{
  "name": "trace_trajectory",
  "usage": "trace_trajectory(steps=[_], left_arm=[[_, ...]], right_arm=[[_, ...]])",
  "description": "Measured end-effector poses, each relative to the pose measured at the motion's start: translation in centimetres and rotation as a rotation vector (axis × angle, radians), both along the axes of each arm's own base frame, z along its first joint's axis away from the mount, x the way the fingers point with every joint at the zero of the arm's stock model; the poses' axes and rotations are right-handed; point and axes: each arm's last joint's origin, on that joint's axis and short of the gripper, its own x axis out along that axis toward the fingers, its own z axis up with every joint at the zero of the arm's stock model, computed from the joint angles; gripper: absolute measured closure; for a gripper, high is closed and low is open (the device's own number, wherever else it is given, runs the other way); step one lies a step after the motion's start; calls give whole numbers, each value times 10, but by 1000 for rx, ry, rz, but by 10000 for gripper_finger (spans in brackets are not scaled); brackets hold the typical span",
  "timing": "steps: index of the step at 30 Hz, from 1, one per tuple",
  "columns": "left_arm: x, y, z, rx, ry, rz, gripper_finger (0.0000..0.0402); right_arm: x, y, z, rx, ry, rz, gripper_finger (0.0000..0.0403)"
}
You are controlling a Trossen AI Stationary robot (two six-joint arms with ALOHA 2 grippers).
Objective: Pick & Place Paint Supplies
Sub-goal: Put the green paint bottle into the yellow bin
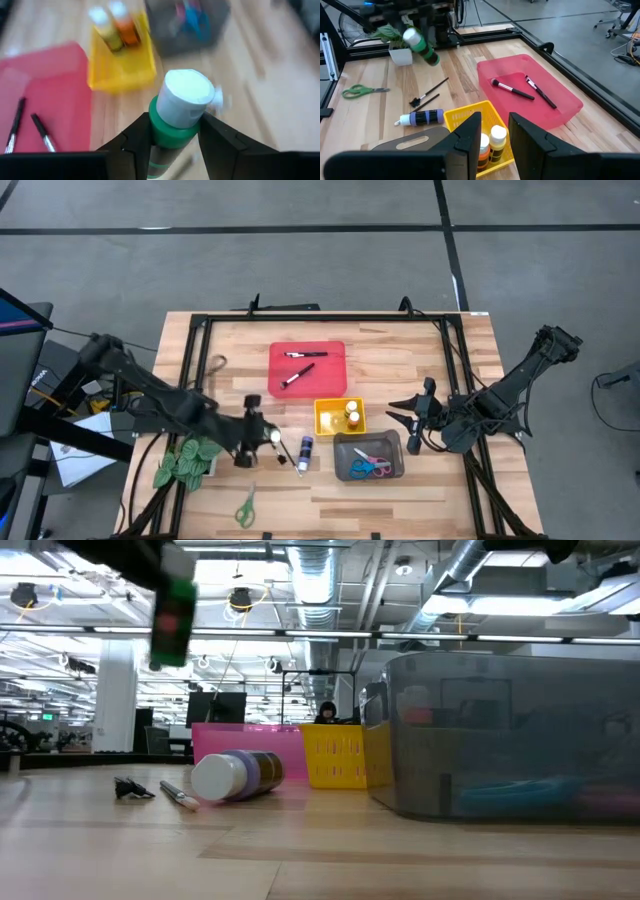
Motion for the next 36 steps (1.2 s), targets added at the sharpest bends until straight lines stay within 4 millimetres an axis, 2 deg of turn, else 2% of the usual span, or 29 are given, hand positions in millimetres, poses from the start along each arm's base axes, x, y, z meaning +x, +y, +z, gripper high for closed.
trace_trajectory(steps=[4,9,14,22,36], left_arm=[[-17,14,-16,-108,-231,50,273],[-31,25,-49,-204,-377,116,273],[-30,33,-70,-272,-353,178,273],[-19,39,-88,-358,-263,287,273],[1,31,-109,-389,-292,300,269]], right_arm=[[0,0,0,0,0,0,309],[0,0,0,0,0,0,309],[0,0,0,2,-2,0,309],[0,0,0,2,-3,-2,309],[0,-1,-1,-6,7,-2,309]])
